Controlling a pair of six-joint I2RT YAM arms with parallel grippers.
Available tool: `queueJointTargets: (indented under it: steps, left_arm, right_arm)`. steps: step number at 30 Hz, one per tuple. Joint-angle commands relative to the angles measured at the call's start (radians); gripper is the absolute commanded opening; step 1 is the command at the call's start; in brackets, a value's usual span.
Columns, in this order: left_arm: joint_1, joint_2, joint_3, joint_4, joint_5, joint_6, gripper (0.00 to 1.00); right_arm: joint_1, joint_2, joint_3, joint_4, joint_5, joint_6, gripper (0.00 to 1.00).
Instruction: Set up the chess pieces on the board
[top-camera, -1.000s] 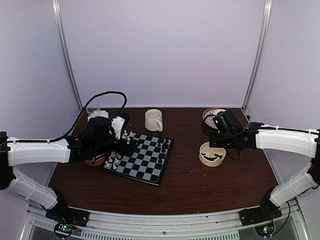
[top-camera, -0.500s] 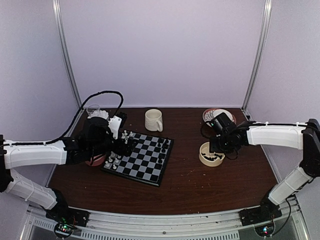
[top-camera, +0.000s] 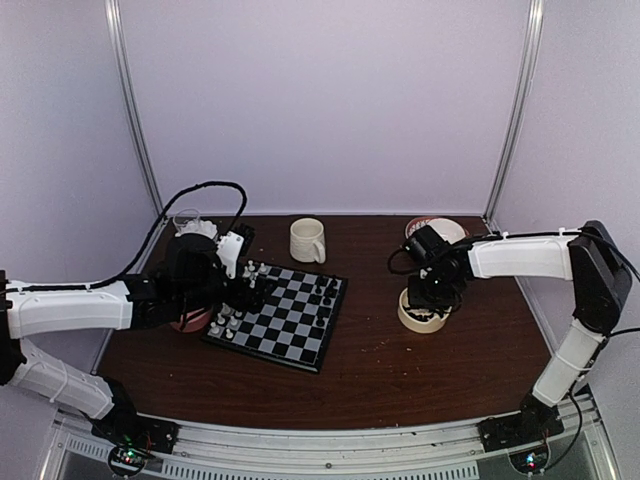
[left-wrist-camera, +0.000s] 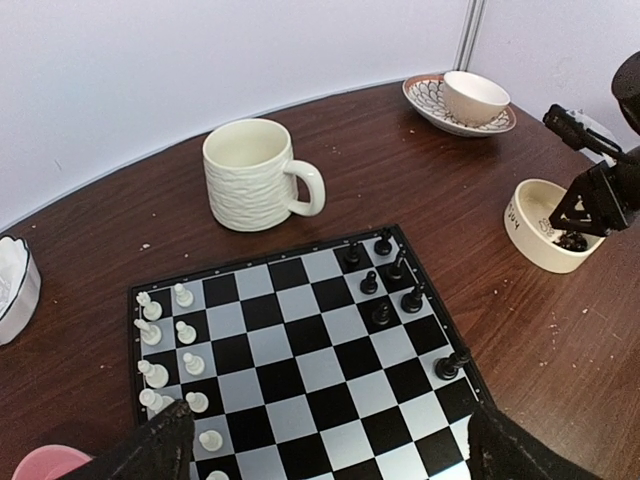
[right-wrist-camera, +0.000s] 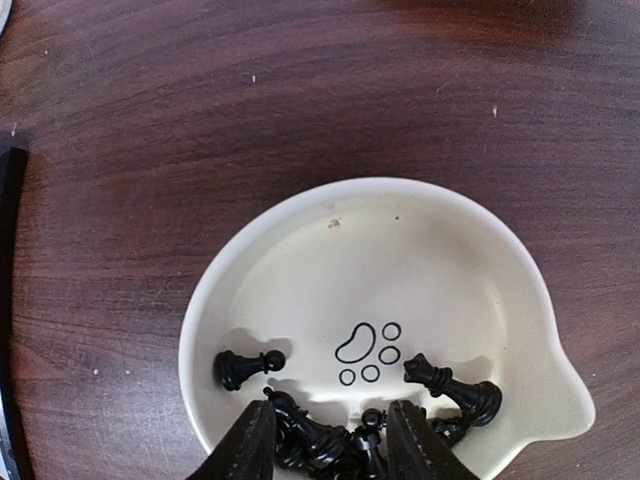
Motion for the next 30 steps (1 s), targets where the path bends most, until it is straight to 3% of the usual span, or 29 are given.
queueJointTargets:
  steps: [1, 16, 26, 30]
  left_arm:
    - [0.003, 0.009, 0.017, 0.043, 0.02, -0.001, 0.95]
    - [0.004, 0.022, 0.039, 0.011, 0.003, 0.007, 0.95]
    - [0.003, 0.029, 0.043, 0.005, 0.001, 0.009, 0.95]
    - [0.003, 0.028, 0.045, 0.002, 0.004, 0.009, 0.95]
  right_arm:
    - [-0.01, 0.035, 0.039, -0.05, -0.041, 0.022, 0.42]
    - [-0.035, 0.145, 0.103, -0.117, -0.237, 0.022, 0.44]
    - [-0.046, 0.082, 0.07, -0.095, -0.219, 0.031, 0.18]
    - [-0.046, 0.065, 0.065, -0.095, -0.202, 0.028, 0.14]
